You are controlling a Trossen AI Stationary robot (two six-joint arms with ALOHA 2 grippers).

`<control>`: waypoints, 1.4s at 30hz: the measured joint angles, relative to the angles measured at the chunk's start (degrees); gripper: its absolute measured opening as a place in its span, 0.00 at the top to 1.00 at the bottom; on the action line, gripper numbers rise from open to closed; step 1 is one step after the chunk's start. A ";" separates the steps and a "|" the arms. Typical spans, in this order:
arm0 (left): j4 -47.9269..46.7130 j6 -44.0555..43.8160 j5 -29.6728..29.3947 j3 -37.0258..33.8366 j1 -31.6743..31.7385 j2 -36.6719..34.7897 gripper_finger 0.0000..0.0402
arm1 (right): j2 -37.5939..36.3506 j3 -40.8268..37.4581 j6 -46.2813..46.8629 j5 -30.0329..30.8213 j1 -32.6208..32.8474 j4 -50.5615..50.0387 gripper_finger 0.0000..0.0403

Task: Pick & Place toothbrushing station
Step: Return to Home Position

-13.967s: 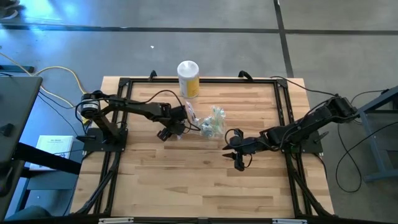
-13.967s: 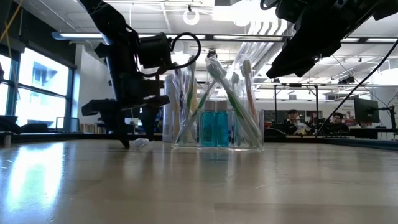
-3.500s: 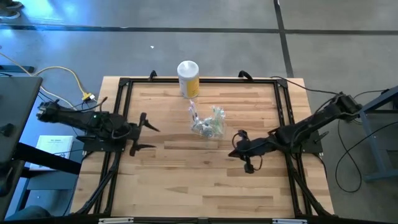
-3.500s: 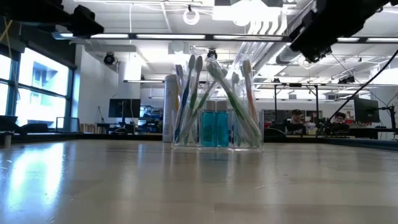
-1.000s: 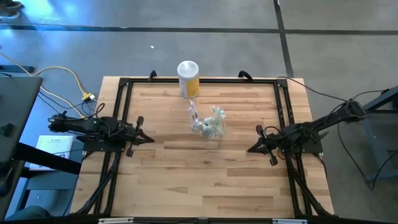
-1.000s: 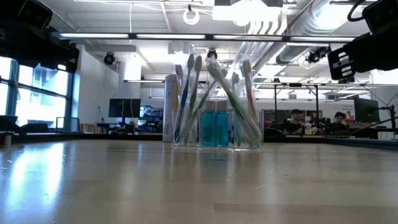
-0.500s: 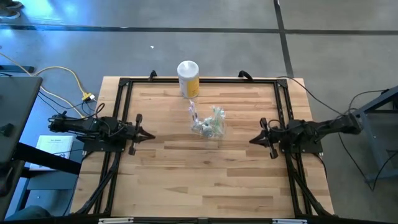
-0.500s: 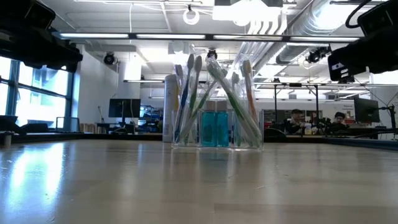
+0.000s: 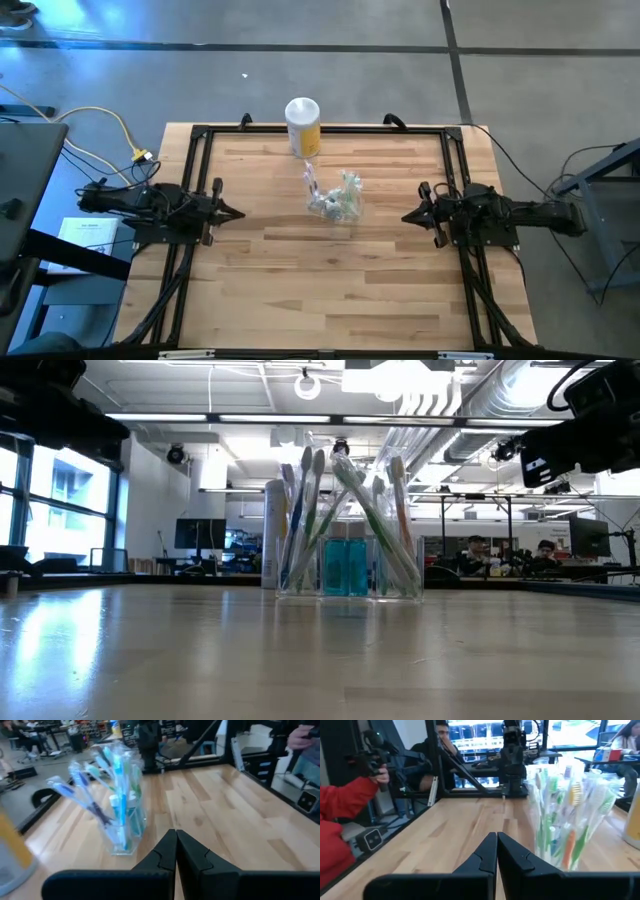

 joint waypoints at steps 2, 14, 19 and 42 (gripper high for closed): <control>-2.50 0.07 -0.67 1.84 0.00 -0.02 0.99 | 0.00 0.01 0.27 -1.04 -1.27 0.00 0.99; 5.15 -0.56 1.40 -3.67 0.00 0.00 0.99 | 0.09 0.11 2.84 -8.86 -5.48 0.66 0.99; 6.68 -1.55 1.44 -5.63 0.00 0.04 0.99 | 0.09 0.11 2.00 -8.78 -5.48 0.66 0.99; 11.61 -2.40 5.05 -7.21 -0.02 0.00 0.99 | 0.11 0.13 1.79 -3.84 -5.44 1.40 0.99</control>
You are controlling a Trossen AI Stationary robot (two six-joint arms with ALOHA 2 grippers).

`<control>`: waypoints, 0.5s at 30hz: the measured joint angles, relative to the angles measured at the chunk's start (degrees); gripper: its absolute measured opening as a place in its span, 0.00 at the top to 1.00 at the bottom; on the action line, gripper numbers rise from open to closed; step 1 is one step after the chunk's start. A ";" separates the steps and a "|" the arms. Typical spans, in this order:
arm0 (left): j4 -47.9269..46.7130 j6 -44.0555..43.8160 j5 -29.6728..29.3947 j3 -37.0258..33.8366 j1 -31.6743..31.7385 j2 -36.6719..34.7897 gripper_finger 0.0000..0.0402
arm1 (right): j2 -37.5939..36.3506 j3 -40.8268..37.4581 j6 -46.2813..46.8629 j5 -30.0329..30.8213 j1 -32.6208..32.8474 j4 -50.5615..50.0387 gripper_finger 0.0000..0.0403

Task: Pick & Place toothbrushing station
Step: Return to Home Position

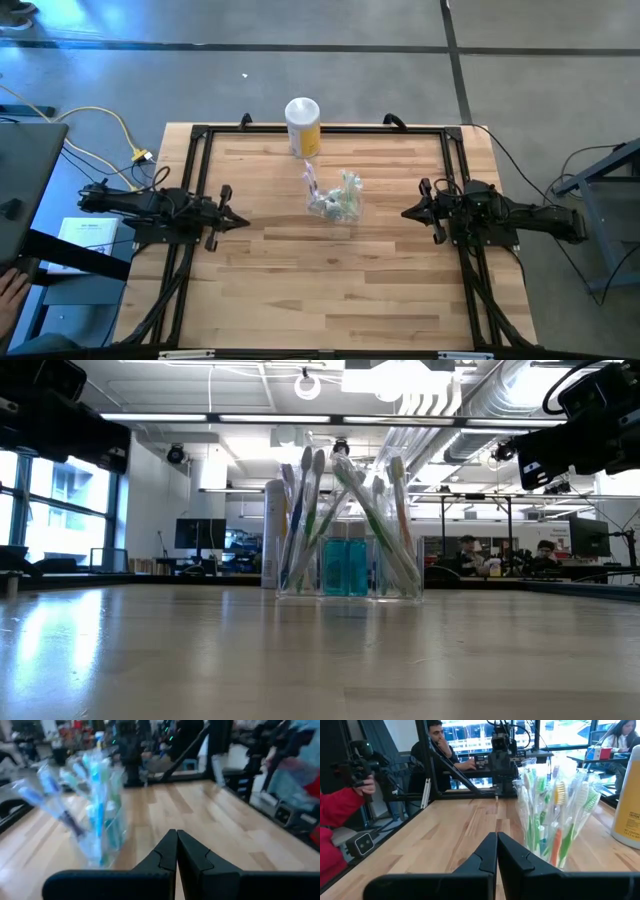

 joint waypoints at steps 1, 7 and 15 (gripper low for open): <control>1.33 0.00 0.57 -0.54 0.00 0.00 0.99 | 0.00 0.00 0.00 0.00 0.00 0.00 0.99; 7.37 1.87 0.35 -3.65 0.02 0.05 0.99 | 0.00 -0.02 0.00 -0.02 0.00 0.07 0.99; 7.93 2.58 0.59 -3.70 0.01 0.63 0.99 | 0.00 -0.02 0.00 -0.02 0.00 0.11 0.99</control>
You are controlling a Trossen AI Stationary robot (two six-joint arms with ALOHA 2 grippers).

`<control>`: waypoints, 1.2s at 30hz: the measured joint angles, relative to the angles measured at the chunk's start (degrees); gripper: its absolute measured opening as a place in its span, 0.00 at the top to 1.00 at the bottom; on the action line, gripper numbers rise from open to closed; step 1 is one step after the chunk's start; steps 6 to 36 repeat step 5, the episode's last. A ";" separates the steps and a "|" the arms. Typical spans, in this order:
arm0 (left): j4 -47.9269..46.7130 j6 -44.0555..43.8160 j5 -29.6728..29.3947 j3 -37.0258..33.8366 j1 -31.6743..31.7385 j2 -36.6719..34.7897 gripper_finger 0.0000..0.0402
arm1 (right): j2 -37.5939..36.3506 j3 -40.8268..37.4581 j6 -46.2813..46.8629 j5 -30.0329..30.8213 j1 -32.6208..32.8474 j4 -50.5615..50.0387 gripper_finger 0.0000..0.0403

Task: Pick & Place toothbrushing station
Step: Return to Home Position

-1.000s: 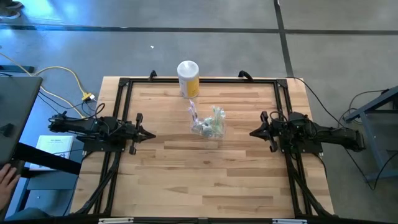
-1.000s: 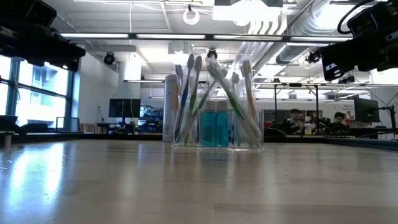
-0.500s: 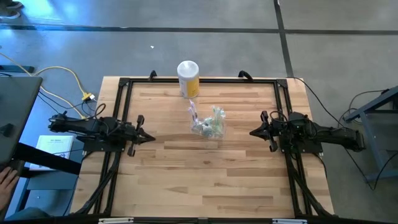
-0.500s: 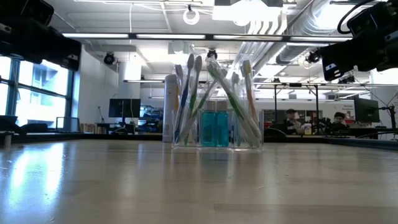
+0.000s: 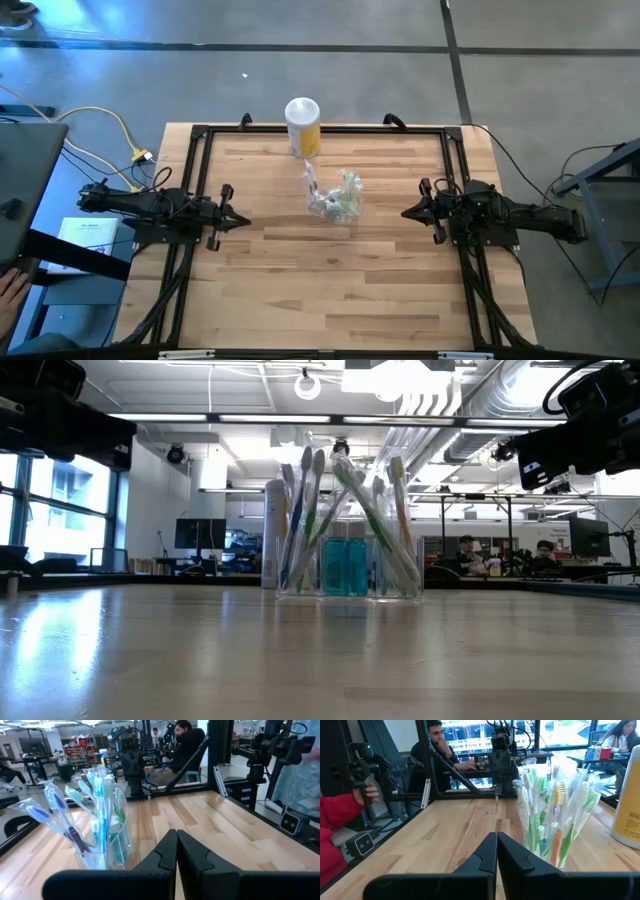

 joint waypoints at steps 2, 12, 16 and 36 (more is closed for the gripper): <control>-0.03 0.00 0.02 -0.02 -0.01 0.00 0.99 | 0.00 0.00 0.00 0.00 0.00 0.00 0.99; 0.13 0.02 0.00 -0.07 0.00 -0.02 0.99 | 0.00 0.00 0.00 0.00 0.00 0.00 0.99; 0.13 0.02 0.00 -0.07 0.00 -0.02 0.99 | 0.00 0.00 0.00 0.00 0.00 0.00 0.99; 0.13 0.02 0.00 -0.07 0.00 -0.02 0.99 | 0.00 0.00 0.00 0.00 0.00 0.00 0.99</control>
